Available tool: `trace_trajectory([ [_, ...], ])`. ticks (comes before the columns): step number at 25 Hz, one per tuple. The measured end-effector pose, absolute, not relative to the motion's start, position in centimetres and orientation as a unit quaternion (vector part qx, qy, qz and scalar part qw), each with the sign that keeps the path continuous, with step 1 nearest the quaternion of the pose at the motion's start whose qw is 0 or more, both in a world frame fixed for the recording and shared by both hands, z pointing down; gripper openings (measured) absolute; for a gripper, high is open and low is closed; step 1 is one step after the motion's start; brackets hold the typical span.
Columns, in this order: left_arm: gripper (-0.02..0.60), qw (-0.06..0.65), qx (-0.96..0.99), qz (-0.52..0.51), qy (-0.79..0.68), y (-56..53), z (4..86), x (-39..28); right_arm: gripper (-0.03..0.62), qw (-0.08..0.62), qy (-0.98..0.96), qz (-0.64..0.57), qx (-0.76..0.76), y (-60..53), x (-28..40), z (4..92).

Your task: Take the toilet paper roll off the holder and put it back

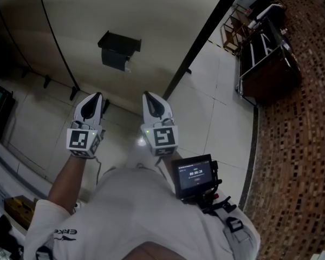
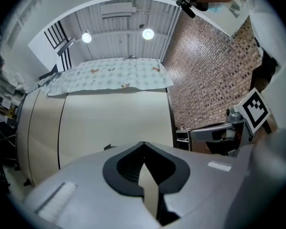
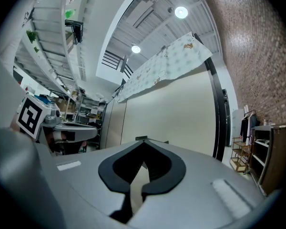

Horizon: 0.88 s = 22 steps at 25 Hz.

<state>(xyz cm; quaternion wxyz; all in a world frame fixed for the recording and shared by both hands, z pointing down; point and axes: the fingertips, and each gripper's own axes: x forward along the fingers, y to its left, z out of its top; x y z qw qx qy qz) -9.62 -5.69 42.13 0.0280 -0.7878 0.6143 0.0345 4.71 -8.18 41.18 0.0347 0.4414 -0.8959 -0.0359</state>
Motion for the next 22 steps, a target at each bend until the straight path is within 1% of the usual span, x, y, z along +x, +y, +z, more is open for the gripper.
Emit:
trace_trajectory([
  [22, 0.002, 0.013, -0.786, 0.032, 0.617, -5.99, 43.19, -9.28, 0.012, 0.035, -0.892, -0.039, 0.448, -8.49, 5.48, 41.67],
])
